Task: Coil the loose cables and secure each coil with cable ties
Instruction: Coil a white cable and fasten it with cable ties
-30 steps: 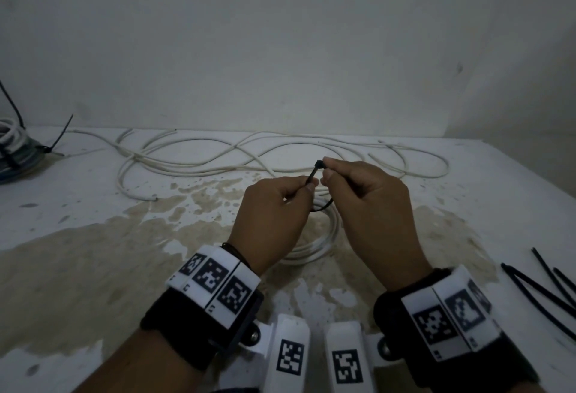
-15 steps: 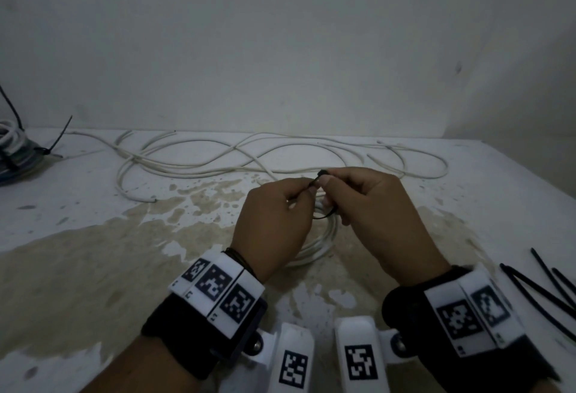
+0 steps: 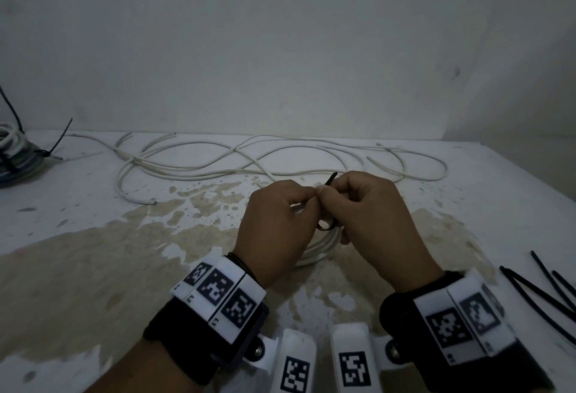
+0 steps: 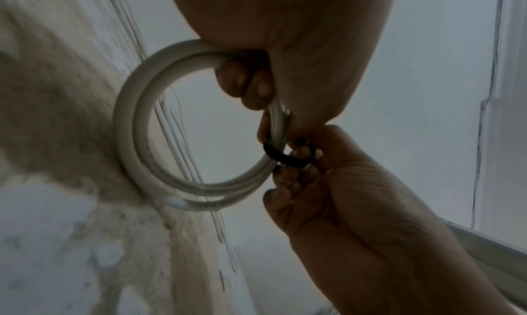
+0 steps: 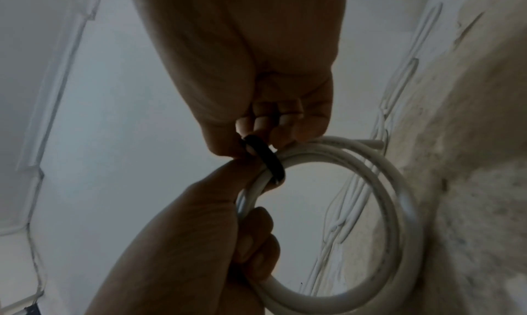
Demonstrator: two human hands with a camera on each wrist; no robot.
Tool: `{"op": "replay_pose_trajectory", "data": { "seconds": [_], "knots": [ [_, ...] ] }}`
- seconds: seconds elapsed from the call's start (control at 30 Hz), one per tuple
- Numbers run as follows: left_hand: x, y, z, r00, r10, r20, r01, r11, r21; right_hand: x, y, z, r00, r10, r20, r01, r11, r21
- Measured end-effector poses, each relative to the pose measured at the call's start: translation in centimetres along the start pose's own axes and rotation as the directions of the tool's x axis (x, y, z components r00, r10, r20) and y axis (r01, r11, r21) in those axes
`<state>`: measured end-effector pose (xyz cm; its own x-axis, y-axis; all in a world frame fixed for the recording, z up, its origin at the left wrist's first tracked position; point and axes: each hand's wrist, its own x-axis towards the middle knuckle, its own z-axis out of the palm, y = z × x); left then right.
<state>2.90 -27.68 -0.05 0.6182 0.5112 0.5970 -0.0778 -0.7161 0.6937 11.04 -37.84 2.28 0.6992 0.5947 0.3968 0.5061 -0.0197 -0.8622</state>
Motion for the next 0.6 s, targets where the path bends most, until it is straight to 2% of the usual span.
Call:
{"op": "replay_pose_trajectory", "data": {
  "seconds": [0.07,0.23,0.33,0.47,0.6],
  "knots": [
    [-0.04,0.15,0.08,1.000,0.014,0.000,-0.014,1.000,0.006,-0.03,0.17,0.04,1.000,0.004,0.008,-0.004,1.000,0.006],
    [0.14,0.25,0.10,0.985,-0.157,0.069,0.162,0.985,-0.066,-0.20,-0.06,0.32,0.991,-0.051,-0.127,0.057,0.997,0.042],
    [0.33,0.30,-0.26,0.979,-0.169,0.117,0.186,0.971,-0.150,-0.25,-0.12,0.56,0.983,-0.072,-0.168,0.079,0.996,0.038],
    [0.26,0.30,-0.42,0.991,-0.102,0.087,0.113,0.985,-0.133,-0.45,-0.27,0.66,0.984,-0.080,-0.158,0.085,0.996,0.027],
    [0.01,-0.04,-0.15,0.998,0.049,0.026,-0.049,0.999,0.001,-0.19,0.00,0.33,0.999,0.000,-0.039,0.000,1.000,-0.002]
  ]
}}
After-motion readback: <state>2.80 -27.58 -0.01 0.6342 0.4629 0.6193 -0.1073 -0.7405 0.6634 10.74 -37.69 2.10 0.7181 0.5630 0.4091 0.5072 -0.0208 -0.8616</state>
